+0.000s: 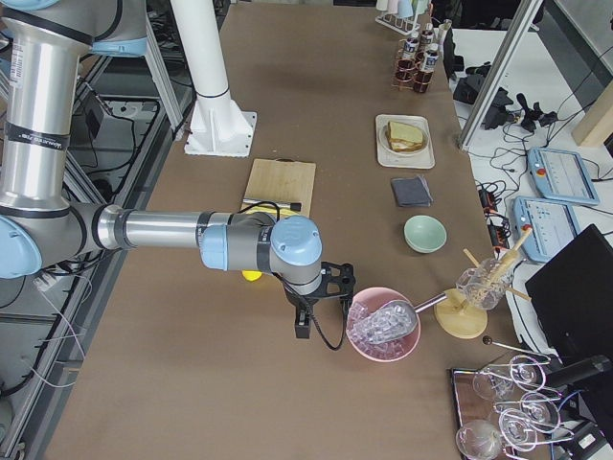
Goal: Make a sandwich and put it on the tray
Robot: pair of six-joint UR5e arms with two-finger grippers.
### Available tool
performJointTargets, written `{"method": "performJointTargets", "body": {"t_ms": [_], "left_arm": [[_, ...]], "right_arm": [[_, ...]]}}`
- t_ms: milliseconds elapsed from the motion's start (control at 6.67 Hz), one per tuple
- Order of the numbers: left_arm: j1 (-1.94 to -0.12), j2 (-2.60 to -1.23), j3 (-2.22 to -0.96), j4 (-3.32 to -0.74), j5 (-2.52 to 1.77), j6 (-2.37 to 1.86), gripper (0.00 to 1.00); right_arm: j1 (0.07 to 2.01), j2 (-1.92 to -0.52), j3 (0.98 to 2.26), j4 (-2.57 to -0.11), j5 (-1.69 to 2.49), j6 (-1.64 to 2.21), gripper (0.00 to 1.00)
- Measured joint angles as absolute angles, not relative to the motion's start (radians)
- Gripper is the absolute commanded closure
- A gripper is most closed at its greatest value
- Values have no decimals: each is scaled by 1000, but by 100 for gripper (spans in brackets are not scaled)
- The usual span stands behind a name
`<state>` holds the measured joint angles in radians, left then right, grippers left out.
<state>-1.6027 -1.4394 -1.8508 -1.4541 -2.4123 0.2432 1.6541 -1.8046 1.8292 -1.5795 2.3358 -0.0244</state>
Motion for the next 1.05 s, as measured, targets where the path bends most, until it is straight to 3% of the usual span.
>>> {"method": "performJointTargets", "body": {"t_ms": [1050], "left_arm": [[-1632, -1422, -1822, -1461, -2395, 176, 3]], "right_arm": [[1593, -1775, 1822, -1580, 2345, -23, 0]]}}
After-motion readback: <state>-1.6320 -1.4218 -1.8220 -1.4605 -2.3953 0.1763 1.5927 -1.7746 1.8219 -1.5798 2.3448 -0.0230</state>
